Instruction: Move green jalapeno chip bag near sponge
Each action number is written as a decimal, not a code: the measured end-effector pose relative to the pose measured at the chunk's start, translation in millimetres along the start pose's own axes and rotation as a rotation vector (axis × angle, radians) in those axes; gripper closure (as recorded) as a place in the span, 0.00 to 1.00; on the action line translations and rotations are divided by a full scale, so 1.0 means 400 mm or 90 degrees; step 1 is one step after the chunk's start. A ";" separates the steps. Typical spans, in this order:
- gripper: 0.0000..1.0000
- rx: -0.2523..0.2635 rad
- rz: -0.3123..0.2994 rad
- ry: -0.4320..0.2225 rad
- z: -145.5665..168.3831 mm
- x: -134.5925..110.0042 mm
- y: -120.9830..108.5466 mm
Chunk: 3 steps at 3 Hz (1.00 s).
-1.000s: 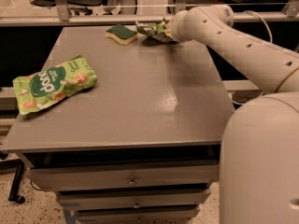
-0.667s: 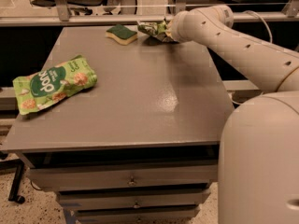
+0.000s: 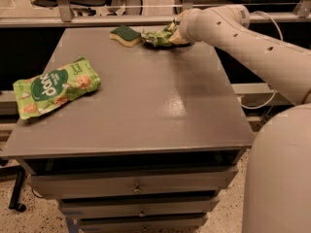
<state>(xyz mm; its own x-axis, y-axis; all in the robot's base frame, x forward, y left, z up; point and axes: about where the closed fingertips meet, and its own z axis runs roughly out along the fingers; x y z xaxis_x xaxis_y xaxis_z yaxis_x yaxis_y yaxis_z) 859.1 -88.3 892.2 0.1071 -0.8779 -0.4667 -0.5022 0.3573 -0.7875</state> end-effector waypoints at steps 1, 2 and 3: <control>0.00 0.014 0.010 -0.020 -0.058 -0.020 -0.025; 0.00 -0.004 0.054 -0.049 -0.120 0.011 -0.043; 0.00 -0.041 0.119 -0.117 -0.228 0.053 -0.085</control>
Offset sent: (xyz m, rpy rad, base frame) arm -0.0845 -0.0507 0.0608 0.3572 0.1806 0.1338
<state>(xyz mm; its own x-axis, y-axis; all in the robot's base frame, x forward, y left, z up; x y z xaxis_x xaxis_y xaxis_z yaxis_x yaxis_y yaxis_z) 800.3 -148.2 945.9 0.1587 -0.7239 -0.6714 -0.5808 0.4815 -0.6564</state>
